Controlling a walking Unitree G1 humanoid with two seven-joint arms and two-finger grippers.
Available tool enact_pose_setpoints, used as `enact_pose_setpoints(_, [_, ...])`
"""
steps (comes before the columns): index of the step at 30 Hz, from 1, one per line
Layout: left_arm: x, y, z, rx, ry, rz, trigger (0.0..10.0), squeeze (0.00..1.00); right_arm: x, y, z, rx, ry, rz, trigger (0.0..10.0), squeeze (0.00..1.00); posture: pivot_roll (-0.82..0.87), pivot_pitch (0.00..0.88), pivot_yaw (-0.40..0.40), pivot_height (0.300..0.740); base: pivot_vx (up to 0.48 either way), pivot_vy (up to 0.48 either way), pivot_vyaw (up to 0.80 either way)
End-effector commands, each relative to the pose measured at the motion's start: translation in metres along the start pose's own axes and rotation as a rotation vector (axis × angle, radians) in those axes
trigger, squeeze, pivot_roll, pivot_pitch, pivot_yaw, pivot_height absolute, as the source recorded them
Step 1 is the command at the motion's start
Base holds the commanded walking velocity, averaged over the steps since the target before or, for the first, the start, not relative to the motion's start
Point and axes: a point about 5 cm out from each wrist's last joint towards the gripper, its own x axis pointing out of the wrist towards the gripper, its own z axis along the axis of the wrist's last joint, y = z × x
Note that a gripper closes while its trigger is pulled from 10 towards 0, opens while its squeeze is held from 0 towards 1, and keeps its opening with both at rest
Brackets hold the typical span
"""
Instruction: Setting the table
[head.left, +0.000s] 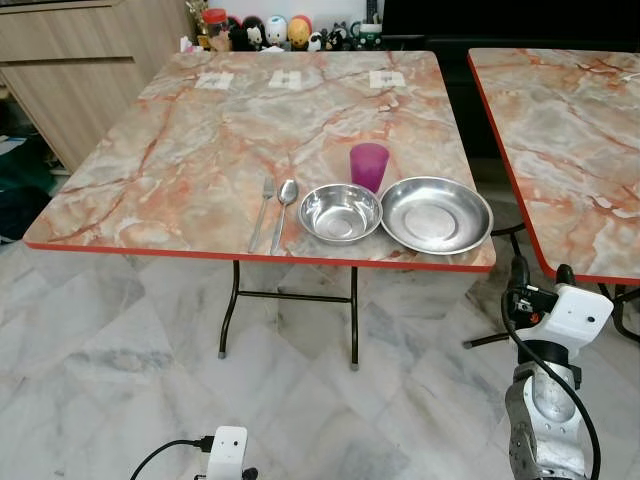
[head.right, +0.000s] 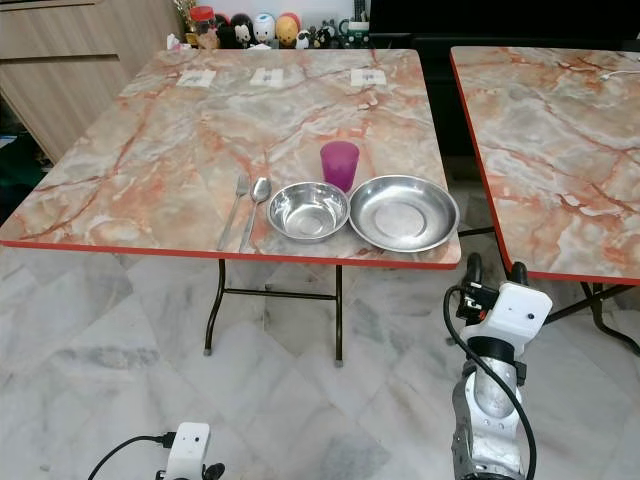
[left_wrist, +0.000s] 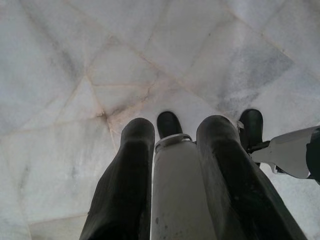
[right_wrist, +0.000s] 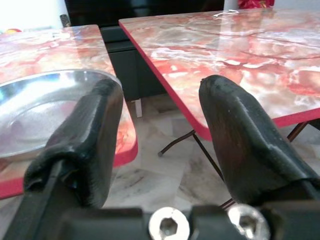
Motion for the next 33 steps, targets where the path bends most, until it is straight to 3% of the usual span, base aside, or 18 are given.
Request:
enact_pose_setpoints(1, [-0.001,0.003,-0.008,-0.004,0.029,0.004,10.0,0.00,0.003,0.000,0.006,0.001,-0.014,-0.009,10.0,0.00,-0.12,0.093,0.008,0.740,0.000,0.000,0.00])
enact_pose_setpoints(18, [-0.001,0.006,-0.008,-0.008,0.026,0.007,10.0,0.00,0.009,0.010,0.010,0.046,0.013,0.002,10.0,0.00,-0.11,0.092,0.010,0.740,0.265,0.000,0.00])
enact_pose_setpoints(25, [-0.002,0.015,-0.006,-0.005,0.022,0.019,10.0,0.00,0.010,0.013,0.013,0.055,0.008,-0.002,10.0,0.00,-0.11,0.092,0.009,0.740,0.350,0.000,0.00])
enact_pose_setpoints(33, [-0.002,0.015,-0.006,0.000,0.023,0.016,10.0,0.00,0.010,0.008,0.018,0.095,0.013,-0.036,10.0,0.00,-0.11,0.093,0.009,0.740,0.000,0.000,0.00])
